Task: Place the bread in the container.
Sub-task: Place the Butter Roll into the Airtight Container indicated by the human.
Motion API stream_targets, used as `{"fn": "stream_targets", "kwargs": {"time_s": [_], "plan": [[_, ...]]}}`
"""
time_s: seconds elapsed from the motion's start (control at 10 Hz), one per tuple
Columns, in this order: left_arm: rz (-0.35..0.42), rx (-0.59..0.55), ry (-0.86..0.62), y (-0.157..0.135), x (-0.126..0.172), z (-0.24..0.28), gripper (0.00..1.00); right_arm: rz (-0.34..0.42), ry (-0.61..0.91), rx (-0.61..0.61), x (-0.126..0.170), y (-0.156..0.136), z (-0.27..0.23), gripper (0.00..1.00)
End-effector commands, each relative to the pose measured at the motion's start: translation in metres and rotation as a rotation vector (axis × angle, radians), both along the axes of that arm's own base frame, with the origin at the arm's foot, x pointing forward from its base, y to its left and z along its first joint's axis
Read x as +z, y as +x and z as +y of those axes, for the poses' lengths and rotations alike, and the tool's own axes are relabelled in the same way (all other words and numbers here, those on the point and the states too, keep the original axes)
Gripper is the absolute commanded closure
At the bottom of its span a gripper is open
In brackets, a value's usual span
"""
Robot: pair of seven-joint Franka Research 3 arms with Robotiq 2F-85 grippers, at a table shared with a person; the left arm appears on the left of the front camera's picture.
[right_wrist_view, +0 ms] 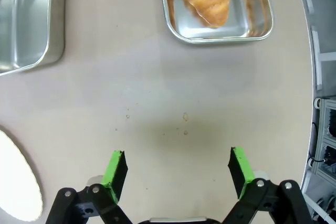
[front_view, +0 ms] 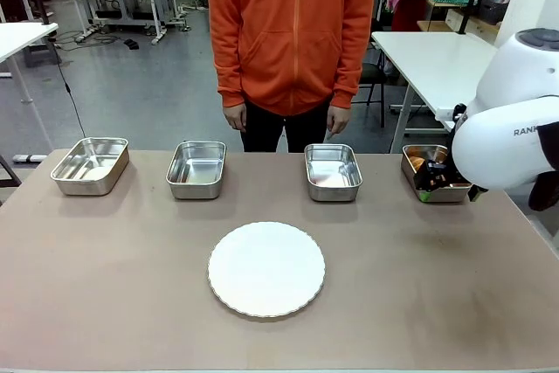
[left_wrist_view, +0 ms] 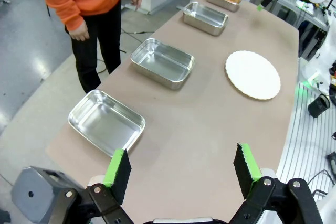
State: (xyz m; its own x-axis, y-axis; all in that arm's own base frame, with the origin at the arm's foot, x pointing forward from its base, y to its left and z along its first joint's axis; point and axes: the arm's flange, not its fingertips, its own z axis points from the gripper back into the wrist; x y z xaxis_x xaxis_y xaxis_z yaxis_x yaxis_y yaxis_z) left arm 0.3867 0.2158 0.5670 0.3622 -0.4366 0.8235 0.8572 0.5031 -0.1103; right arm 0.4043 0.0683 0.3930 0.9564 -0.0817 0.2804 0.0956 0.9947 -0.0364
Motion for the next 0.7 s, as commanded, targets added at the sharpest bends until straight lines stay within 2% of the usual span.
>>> {"fn": "stream_targets", "kwargs": {"time_s": [0.0, 0.6], "plan": [[-0.017, -0.006, -0.004, -0.0007, 0.0008, -0.0006, 0.00, -0.004, 0.002, -0.005, 0.0023, 0.0020, 0.0008, 0.00], [-0.017, -0.006, -0.004, -0.0007, 0.0008, -0.0006, 0.00, -0.004, 0.002, -0.005, 0.0023, 0.0020, 0.0008, 0.00]]}}
